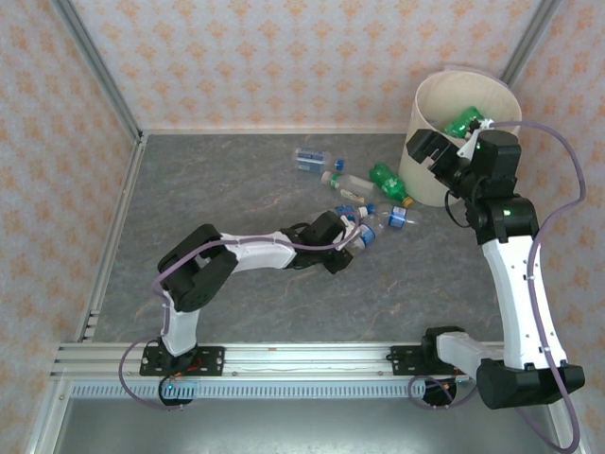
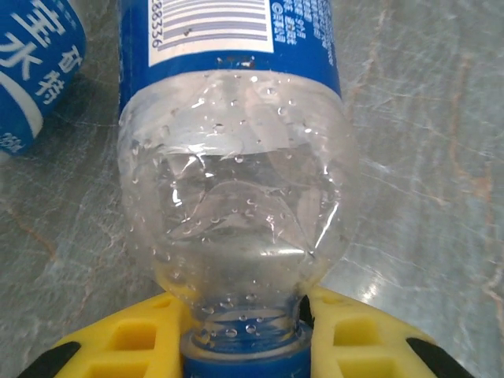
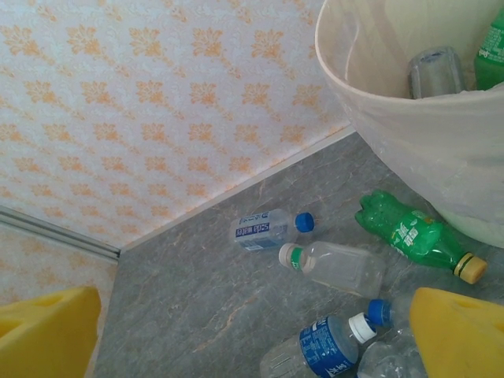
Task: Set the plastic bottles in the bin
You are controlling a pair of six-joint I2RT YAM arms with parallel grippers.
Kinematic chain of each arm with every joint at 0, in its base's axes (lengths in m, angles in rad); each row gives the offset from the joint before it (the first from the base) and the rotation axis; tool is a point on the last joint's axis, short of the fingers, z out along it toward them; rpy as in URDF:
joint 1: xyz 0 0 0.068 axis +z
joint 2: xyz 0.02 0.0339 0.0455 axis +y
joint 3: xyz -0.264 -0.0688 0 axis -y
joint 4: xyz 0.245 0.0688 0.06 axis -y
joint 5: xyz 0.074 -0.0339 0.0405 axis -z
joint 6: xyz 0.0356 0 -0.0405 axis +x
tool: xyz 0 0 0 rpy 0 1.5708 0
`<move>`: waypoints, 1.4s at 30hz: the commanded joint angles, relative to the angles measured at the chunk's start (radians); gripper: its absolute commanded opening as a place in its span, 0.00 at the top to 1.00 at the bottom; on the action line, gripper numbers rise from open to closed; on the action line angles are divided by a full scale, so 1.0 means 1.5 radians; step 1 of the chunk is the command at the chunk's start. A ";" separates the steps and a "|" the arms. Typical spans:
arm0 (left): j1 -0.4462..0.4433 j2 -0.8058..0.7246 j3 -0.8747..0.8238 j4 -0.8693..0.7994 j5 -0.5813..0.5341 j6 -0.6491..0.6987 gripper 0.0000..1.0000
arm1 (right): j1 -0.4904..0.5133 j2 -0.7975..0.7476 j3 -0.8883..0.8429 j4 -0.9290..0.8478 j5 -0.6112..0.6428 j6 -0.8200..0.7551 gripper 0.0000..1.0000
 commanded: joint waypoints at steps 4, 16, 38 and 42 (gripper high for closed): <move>-0.008 -0.114 -0.036 0.016 -0.005 -0.025 0.78 | 0.001 -0.023 -0.025 0.059 -0.014 0.057 0.00; -0.008 -0.245 0.003 0.047 -0.040 -0.044 0.77 | 0.001 -0.045 -0.045 0.229 -0.071 0.155 0.05; -0.008 -0.276 0.119 0.037 -0.025 -0.048 0.76 | 0.101 0.058 -0.023 0.096 -0.190 0.105 0.26; -0.008 -0.278 0.120 0.041 -0.024 -0.054 0.75 | 0.103 0.058 -0.028 0.098 -0.202 0.105 0.41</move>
